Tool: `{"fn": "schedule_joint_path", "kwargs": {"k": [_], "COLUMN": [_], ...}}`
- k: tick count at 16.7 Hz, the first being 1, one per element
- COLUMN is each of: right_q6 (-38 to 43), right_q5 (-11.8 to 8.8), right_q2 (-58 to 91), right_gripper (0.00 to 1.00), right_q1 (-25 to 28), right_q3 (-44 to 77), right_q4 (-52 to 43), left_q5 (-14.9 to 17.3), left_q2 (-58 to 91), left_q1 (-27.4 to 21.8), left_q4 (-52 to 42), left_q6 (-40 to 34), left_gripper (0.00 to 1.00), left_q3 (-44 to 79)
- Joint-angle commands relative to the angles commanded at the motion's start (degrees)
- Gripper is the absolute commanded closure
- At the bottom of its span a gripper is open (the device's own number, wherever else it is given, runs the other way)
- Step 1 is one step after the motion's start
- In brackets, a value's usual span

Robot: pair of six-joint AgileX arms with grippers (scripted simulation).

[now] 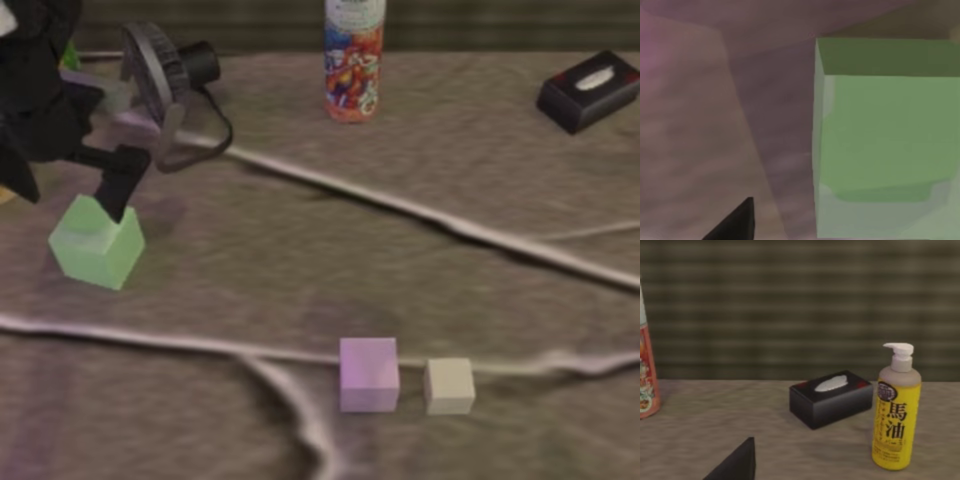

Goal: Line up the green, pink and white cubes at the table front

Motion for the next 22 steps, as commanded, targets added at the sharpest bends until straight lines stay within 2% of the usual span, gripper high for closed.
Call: {"fn": "schedule_joint_path", "kwargs": {"k": [4, 11, 16, 22], "right_q6": [0.00, 0.00, 0.00, 0.00], "right_q5": [0.00, 0.00, 0.00, 0.00], "right_q2": [0.00, 0.00, 0.00, 0.00], "right_gripper": [0.00, 0.00, 0.00, 0.00], "right_q1": [0.00, 0.00, 0.00, 0.00], "right_q3": [0.00, 0.00, 0.00, 0.00], "right_q4": [0.00, 0.00, 0.00, 0.00], "left_q5": [-0.01, 0.06, 0.07, 0.07], "left_q2": [0.85, 6.21, 6.79, 6.79], "left_q1": [-0.13, 0.06, 0.08, 0.08], "left_q4": [2.18, 15.76, 17.10, 17.10], "left_q6": [-0.09, 0.14, 0.17, 0.17], "left_gripper": [0.00, 0.00, 0.00, 0.45], "left_q3": [-1.39, -9.47, -10.31, -10.31]}}
